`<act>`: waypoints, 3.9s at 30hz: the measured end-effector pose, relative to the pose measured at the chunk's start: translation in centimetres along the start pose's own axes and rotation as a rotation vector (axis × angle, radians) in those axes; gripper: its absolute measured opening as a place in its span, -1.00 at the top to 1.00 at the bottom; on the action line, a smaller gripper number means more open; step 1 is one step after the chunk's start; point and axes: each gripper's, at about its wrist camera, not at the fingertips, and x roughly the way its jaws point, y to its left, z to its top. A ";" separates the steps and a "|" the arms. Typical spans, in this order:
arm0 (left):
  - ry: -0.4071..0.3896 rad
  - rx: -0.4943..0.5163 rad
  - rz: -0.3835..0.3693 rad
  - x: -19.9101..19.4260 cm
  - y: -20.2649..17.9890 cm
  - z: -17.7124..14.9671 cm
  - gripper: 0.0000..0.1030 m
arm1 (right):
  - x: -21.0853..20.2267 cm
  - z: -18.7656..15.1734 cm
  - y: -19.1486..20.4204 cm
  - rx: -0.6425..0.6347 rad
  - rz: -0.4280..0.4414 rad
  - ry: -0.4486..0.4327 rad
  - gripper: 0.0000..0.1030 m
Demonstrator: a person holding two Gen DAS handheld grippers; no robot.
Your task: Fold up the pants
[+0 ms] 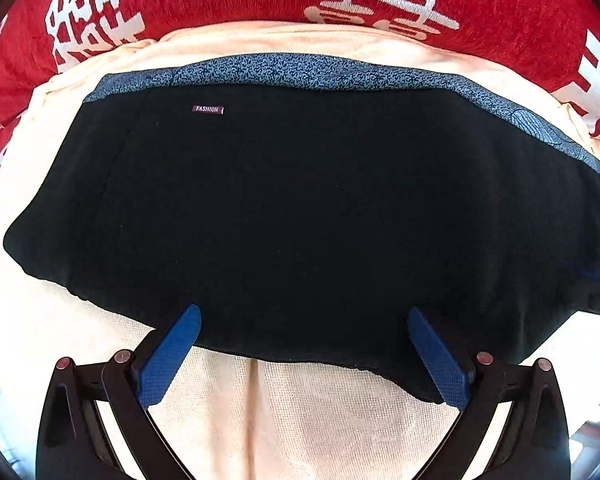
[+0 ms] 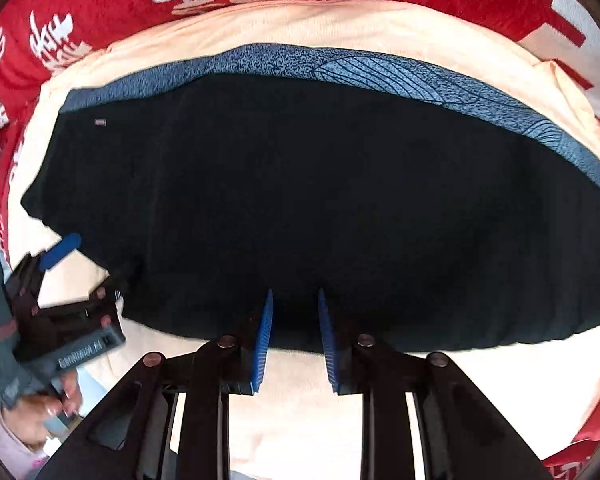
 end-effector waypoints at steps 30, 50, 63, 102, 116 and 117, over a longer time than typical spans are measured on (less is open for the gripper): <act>-0.011 0.130 -0.008 -7.0 -9.6 0.1 -1.00 | -6.1 -7.2 -11.8 0.304 0.101 -0.058 -0.06; -0.010 0.232 0.013 -6.4 -15.9 1.1 -1.00 | -6.0 -9.7 -19.1 0.446 0.154 -0.094 -0.07; -0.063 0.090 0.080 -4.2 -12.5 9.0 -1.00 | -6.8 -6.4 -21.2 0.409 0.158 -0.210 -0.07; 0.035 0.157 0.046 -3.6 -22.0 8.5 -1.00 | -4.4 -10.2 -28.8 0.687 0.299 -0.277 -0.07; 0.028 0.269 -0.042 -4.7 -33.4 6.3 -1.00 | -4.7 -10.1 -36.2 0.896 0.317 -0.459 0.78; 0.029 0.276 -0.035 -4.5 -33.8 6.2 -1.00 | -5.2 -10.0 -36.1 0.871 0.317 -0.478 0.79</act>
